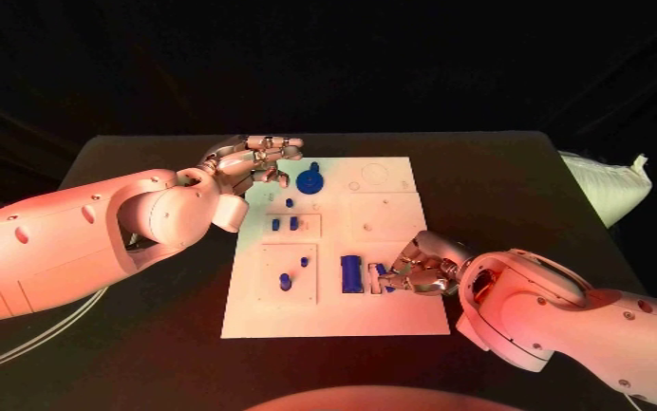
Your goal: Assemble the parts on the task board
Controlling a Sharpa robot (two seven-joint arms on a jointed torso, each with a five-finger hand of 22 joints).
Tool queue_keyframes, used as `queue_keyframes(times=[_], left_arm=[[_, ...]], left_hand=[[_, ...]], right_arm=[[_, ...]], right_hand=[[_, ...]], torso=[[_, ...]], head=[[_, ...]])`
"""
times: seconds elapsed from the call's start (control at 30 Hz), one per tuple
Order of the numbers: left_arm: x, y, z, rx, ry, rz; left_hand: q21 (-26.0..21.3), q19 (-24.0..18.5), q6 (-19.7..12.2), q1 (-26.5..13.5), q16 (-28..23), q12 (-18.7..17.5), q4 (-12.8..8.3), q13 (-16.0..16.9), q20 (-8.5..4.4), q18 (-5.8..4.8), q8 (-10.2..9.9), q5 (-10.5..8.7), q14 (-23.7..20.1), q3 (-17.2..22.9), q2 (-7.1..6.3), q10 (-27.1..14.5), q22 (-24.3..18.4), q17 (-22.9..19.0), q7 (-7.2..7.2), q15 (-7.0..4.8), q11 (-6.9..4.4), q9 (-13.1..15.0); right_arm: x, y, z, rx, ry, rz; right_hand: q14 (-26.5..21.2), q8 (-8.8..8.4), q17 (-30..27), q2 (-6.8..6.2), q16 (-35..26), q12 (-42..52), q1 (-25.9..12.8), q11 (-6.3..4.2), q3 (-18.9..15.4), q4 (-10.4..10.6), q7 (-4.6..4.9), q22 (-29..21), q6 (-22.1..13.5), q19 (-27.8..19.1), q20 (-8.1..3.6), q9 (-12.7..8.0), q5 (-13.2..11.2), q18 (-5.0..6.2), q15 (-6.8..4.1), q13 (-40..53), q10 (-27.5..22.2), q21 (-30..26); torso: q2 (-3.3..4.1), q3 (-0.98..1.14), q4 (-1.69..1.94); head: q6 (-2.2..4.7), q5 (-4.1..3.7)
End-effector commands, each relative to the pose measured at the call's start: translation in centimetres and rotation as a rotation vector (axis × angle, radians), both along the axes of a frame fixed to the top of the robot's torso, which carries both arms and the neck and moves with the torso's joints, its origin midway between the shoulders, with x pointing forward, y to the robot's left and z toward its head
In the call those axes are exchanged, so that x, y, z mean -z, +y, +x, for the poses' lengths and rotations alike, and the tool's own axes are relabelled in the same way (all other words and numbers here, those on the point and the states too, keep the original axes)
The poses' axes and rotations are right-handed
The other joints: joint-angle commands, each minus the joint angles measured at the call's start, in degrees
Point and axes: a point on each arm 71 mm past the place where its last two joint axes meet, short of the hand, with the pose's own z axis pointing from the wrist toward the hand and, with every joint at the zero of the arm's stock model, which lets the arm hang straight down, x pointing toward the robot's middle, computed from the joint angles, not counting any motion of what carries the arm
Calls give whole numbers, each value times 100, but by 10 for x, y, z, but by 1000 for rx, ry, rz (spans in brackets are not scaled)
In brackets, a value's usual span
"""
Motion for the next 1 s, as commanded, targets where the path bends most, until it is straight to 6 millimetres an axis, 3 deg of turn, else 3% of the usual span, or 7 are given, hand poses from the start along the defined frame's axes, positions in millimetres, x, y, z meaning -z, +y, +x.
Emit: queue_keyframes(times=[0.03, 1.0], left_arm=[[-1, -3, -1, 22, -6, -9], [-1, -4, -1, 28, -4, -10]], left_hand=[[-30, -34, -37, -11, -23, 15, -27, 8, -3, 109, 32, 24, -38, -6, 66, -46, -7, -9, -4, 7, 2, 5], [-32, -36, -34, -13, -20, 29, -35, 9, -3, 109, 38, 22, -42, -9, 68, -54, -7, -14, -2, 7, 3, 5]], right_arm=[[2, 2, 0, 10, 28, 17], [9, 9, 4, -24, 57, -8]], right_hand=[[574, -35, 1397, -4, -3, 23, -48, 23, -50, 1, 12, 848, 28, 337, -32, -3, 26, -71, -8, 689, 219, -14], [571, -50, 1385, -41, -10, 9, -302, 36, -314, 155, 24, 825, 35, 326, -24, 11, 206, -65, 3, 701, 218, -34]], torso=[[0, 0, -3], [-1, 3, -7]], head=[[3, 11], [-12, 26]])
